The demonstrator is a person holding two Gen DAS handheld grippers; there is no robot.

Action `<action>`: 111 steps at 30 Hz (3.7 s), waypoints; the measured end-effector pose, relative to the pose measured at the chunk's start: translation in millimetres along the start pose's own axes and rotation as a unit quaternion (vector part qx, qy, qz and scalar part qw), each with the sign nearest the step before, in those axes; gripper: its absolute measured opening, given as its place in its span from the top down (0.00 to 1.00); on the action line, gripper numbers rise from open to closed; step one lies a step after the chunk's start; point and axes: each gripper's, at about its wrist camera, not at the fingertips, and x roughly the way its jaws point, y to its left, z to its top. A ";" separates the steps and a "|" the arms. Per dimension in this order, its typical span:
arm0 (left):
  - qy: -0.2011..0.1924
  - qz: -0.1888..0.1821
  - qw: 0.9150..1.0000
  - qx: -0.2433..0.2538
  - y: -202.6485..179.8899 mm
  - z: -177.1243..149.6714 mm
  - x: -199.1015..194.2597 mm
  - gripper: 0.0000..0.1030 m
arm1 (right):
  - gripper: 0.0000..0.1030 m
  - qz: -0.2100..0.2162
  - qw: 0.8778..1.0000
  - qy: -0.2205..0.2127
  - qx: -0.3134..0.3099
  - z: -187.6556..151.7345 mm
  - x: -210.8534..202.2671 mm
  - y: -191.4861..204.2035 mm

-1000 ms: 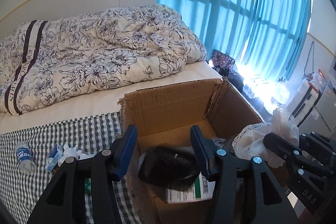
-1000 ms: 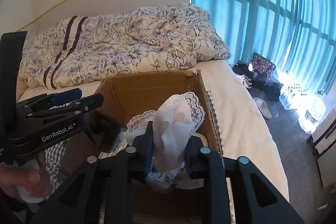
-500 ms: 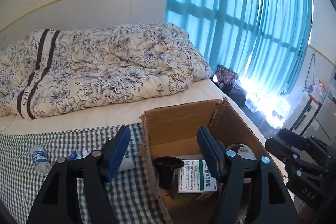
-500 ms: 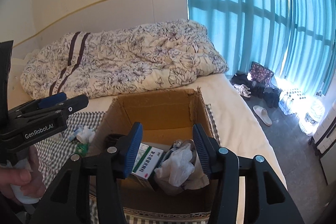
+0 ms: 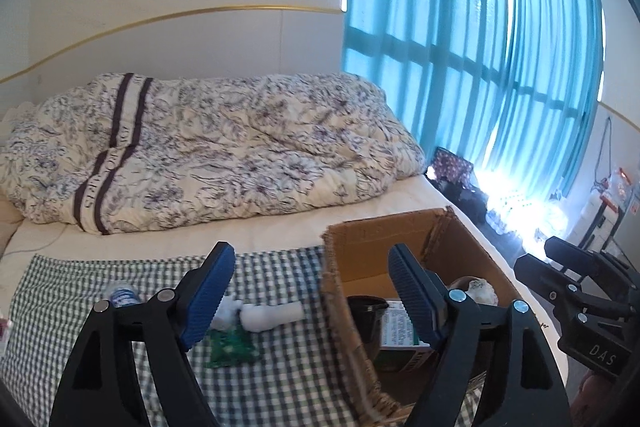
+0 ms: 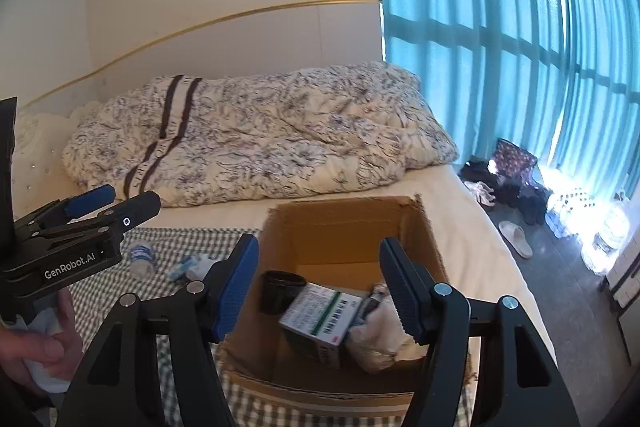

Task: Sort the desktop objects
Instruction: 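Move both grippers back over the remaining items on the sheet, then grasp the clear blue-labelled floss container with the left gripper while the right gripper grasps the green packet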

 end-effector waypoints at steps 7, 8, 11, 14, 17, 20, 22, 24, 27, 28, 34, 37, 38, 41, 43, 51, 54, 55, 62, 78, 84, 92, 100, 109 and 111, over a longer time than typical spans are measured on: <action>-0.009 0.022 1.000 -0.017 36.8 1.0 -27.7 0.17 | 0.32 0.023 1.000 -0.012 -0.013 5.1 -12.6 32.5; -0.012 0.026 0.999 -0.019 41.0 0.9 -32.0 0.17 | 0.31 0.026 0.999 -0.015 -0.014 5.9 -14.6 36.5; -0.020 0.036 0.999 -0.024 54.2 0.5 -44.8 0.17 | 0.30 0.033 0.999 -0.021 -0.015 8.3 -19.2 47.7; -0.025 0.048 0.998 -0.025 65.7 -1.3 -57.0 0.14 | 0.28 0.041 0.999 -0.022 -0.017 9.5 -22.2 58.6; -0.030 0.060 0.997 -0.026 76.9 -3.3 -68.3 0.12 | 0.24 0.049 0.998 -0.024 -0.026 10.5 -26.0 71.9; -0.037 0.068 0.996 -0.037 89.3 -4.6 -80.1 0.09 | 0.21 0.057 0.997 -0.028 -0.036 11.7 -31.2 85.4; -0.042 0.074 0.996 -0.042 97.0 -5.3 -87.3 0.06 | 0.17 0.062 0.997 -0.030 -0.042 13.0 -34.4 93.3; -0.044 0.080 0.995 -0.045 105.3 -6.3 -96.0 0.05 | 0.16 0.066 0.996 -0.030 -0.046 13.8 -37.4 101.2; -0.048 0.088 0.994 -0.048 115.1 -6.2 -107.6 0.04 | 0.14 0.073 0.996 -0.033 -0.050 14.0 -42.3 112.5; -0.050 0.092 0.993 -0.049 118.4 -6.6 -111.7 0.04 | 0.13 0.075 0.995 -0.033 -0.052 14.0 -44.0 116.8; -0.065 0.117 0.989 -0.063 141.5 -11.6 -135.9 0.00 | 0.00 0.098 0.993 -0.037 -0.052 11.6 -50.9 140.5; -0.065 0.122 0.988 -0.069 154.4 -16.6 -143.5 0.00 | 0.00 0.100 0.993 -0.033 -0.048 8.1 -50.2 152.2; -0.065 0.125 0.988 -0.069 158.5 -18.3 -144.9 0.00 | 0.00 0.100 0.993 -0.032 -0.051 6.7 -50.0 156.3; -0.062 0.139 0.986 -0.074 171.6 -23.7 -147.8 0.00 | 0.00 0.099 0.993 -0.028 -0.063 2.0 -47.9 168.7; -0.063 0.144 0.984 -0.082 180.9 -28.0 -149.1 0.00 | 0.00 0.097 0.993 -0.023 -0.067 -0.9 -44.7 174.1; -0.040 0.161 0.981 -0.098 209.1 -41.6 -130.5 0.00 | 0.00 0.105 0.992 -0.019 -0.067 -14.8 -26.4 188.3; -0.029 0.157 0.982 -0.097 214.3 -46.8 -120.9 0.00 | 0.00 0.101 0.993 -0.010 -0.060 -18.8 -15.4 191.0; -0.028 0.156 0.983 -0.094 215.1 -47.8 -118.1 0.00 | 0.00 0.103 0.993 -0.010 -0.060 -19.2 -12.0 191.6; -0.009 0.158 0.983 -0.088 221.0 -60.2 -90.1 0.00 | 0.00 0.099 0.993 0.006 -0.070 -33.2 18.7 198.1; 0.053 0.159 0.977 -0.130 269.7 -90.2 10.0 0.00 | 0.00 0.115 0.987 0.069 -0.092 -64.3 119.1 215.5; 0.075 0.170 0.974 -0.132 281.7 -103.3 54.0 0.00 | 0.00 0.118 0.987 0.065 -0.090 -77.9 150.9 214.6; 0.109 0.168 0.971 -0.129 285.2 -123.3 119.8 0.00 | 0.00 0.113 0.984 0.103 -0.094 -105.3 208.5 213.8; 0.127 0.168 0.968 -0.136 291.3 -134.9 167.3 0.00 | 0.00 0.093 0.981 0.146 -0.087 -128.9 250.7 209.4; 0.165 0.174 0.959 -0.152 302.2 -151.0 215.8 0.00 | 0.00 0.075 0.979 0.177 -0.069 -142.0 281.5 202.6; 0.171 0.175 0.957 -0.155 304.5 -154.9 223.4 0.00 | 0.00 0.078 0.978 0.181 -0.064 -144.8 286.1 200.5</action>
